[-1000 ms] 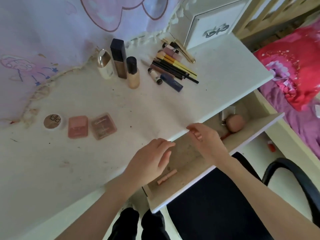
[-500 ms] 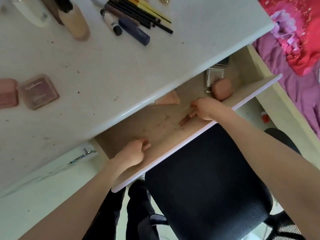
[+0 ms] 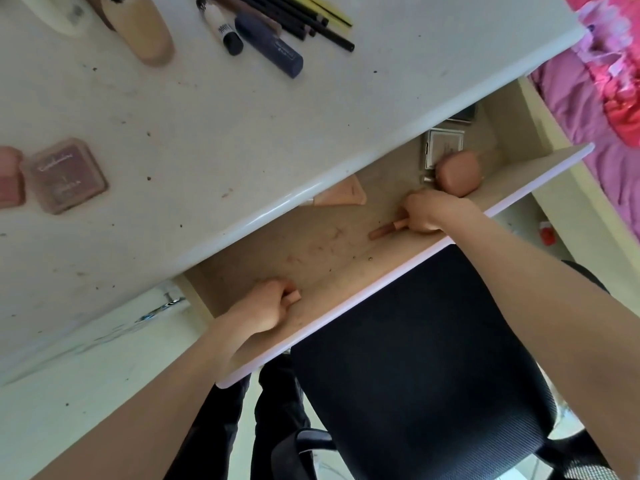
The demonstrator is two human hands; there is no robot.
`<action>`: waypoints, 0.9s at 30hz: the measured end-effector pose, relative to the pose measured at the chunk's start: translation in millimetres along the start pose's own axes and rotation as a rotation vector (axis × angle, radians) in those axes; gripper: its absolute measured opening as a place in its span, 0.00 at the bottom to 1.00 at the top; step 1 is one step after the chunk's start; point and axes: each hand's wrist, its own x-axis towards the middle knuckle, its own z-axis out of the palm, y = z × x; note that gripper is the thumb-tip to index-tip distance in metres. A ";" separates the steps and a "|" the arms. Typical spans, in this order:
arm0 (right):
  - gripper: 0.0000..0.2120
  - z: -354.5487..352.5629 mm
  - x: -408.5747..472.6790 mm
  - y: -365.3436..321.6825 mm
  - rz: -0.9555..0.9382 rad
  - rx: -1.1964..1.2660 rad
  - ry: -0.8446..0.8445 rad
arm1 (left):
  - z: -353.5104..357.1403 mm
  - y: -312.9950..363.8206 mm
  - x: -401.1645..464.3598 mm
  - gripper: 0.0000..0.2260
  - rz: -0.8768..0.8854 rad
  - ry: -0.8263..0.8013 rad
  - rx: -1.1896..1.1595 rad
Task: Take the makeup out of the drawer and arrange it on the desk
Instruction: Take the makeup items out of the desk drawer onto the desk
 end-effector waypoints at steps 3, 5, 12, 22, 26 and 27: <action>0.13 -4.4 0.0 0.5 -0.006 0.020 -0.037 | 1.3 -1.6 -1.7 0.10 0.009 0.018 -0.041; 0.12 -6.2 -0.4 0.4 -0.015 0.064 -0.066 | 2.3 -2.0 -3.7 0.10 0.023 0.032 -0.076; 0.12 -15.0 -7.7 -5.2 -0.099 0.233 -0.218 | 2.9 0.1 -9.0 0.10 0.047 0.060 -0.172; 0.10 -11.9 -17.0 -7.3 -0.157 0.240 -0.154 | 8.9 -1.7 -9.8 0.11 0.060 0.094 -0.204; 0.09 -9.2 -15.2 -14.5 -0.142 0.162 -0.159 | 8.1 -1.5 -11.2 0.12 0.069 0.086 -0.227; 0.09 -9.1 -15.4 -17.4 -0.142 0.151 -0.165 | 7.2 -0.6 -12.2 0.12 0.072 0.089 -0.234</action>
